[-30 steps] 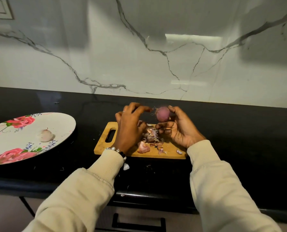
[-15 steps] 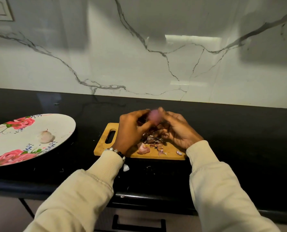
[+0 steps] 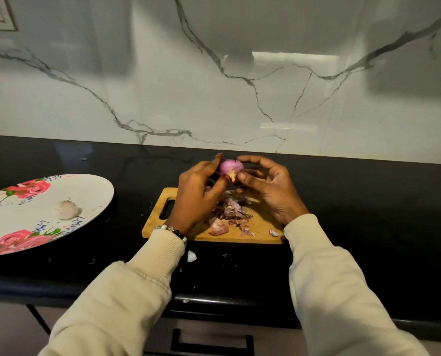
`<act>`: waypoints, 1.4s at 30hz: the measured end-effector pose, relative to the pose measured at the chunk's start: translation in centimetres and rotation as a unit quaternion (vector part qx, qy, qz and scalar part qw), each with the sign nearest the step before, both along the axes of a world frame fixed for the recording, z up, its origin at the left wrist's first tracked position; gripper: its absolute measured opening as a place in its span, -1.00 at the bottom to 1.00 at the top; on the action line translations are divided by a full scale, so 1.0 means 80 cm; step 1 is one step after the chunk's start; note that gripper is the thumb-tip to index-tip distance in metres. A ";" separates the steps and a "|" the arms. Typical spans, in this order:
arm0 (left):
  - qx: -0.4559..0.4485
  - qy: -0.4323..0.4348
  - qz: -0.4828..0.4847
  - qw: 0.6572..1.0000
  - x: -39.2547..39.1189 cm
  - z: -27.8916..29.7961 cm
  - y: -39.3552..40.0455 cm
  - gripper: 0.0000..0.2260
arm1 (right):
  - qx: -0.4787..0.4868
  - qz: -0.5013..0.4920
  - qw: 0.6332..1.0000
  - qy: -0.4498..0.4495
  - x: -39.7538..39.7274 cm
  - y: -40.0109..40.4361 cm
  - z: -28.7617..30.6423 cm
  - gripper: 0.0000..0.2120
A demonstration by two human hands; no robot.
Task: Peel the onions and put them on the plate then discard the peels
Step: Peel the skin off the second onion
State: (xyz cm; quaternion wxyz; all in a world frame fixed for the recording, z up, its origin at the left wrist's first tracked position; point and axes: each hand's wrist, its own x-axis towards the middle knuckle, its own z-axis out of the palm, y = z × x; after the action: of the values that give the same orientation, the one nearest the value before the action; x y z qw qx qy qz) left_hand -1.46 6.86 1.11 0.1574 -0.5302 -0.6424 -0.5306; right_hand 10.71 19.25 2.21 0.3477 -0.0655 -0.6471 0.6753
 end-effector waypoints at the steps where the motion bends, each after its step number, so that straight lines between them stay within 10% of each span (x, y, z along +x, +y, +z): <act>1: 0.002 0.003 0.001 1.000 -0.001 -0.001 0.000 -0.57 | 0.018 -0.002 1.000 0.003 0.000 0.001 -0.002 -0.66; 42: 0.049 0.027 -0.015 0.998 0.007 -0.007 -0.003 -0.76 | -0.020 -0.026 0.999 -0.017 -0.005 -0.002 -0.011 -0.70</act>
State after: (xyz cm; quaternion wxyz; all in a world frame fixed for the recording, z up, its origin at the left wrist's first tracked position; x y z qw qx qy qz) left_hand -0.86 6.62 0.55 0.1926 -0.5455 -0.6029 -0.5494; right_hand 10.34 19.07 1.32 0.3525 -0.1008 -0.6372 0.6779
